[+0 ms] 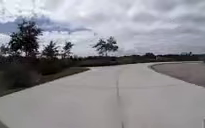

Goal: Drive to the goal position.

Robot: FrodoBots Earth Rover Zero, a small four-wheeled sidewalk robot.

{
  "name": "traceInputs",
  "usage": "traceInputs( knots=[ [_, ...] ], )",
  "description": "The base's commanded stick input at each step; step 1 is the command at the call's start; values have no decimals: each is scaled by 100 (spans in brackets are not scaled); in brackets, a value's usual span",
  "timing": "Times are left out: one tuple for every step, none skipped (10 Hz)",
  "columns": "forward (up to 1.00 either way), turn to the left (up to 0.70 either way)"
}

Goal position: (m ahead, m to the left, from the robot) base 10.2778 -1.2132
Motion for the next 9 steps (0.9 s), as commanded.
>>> traceInputs(
  knots=[
    [85, 0],
    [85, 0],
    [85, 0],
    [85, 0],
    [85, 0],
    [85, 0],
    [85, 0],
    [85, 0],
    [85, 0]
  ],
)
